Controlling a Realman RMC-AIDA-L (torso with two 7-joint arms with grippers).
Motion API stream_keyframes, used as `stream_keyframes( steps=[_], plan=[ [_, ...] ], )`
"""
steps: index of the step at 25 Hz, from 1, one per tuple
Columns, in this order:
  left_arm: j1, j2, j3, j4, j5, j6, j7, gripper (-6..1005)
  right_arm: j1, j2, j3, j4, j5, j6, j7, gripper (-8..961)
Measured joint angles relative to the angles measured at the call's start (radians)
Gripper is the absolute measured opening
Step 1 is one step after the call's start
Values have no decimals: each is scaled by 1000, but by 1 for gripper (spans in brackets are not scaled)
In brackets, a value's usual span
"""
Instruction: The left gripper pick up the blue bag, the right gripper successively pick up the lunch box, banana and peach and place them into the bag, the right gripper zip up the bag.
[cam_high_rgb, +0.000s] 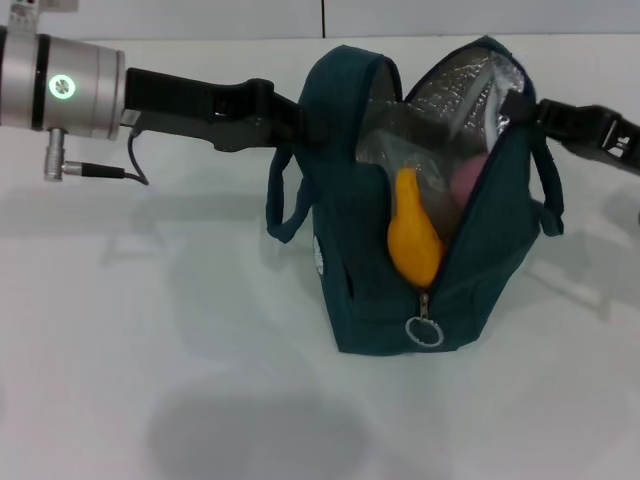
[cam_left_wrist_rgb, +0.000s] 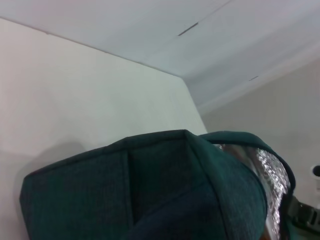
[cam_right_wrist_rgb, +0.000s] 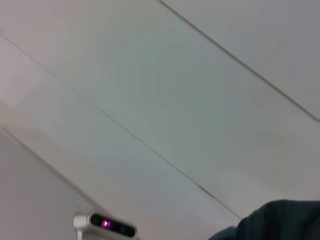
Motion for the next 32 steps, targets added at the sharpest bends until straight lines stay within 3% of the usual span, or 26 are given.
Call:
stream_keyframes(
  steps=[6,17,24,28,32],
  plan=[
    [9,0,4,-1,-16,19,3,88,-27,-7,66,2,0,-63,-15,41],
    [23,-2,3,-36,-36,30,29,90,-119,-16,110,0,-10,-242,-160,445],
    [30,-1,-3,-41,-45,29,35,91,-138,4,104,0,-196,-412,-442,577],
    [31,-2,-3,-41,-49,30,40,91,-138,31,103,5,-349,-381,-534,653],
    [32,-3,-1,-41,-49,30,40,92,-133,36,92,46,-392,-297,-561,828]
  ],
)
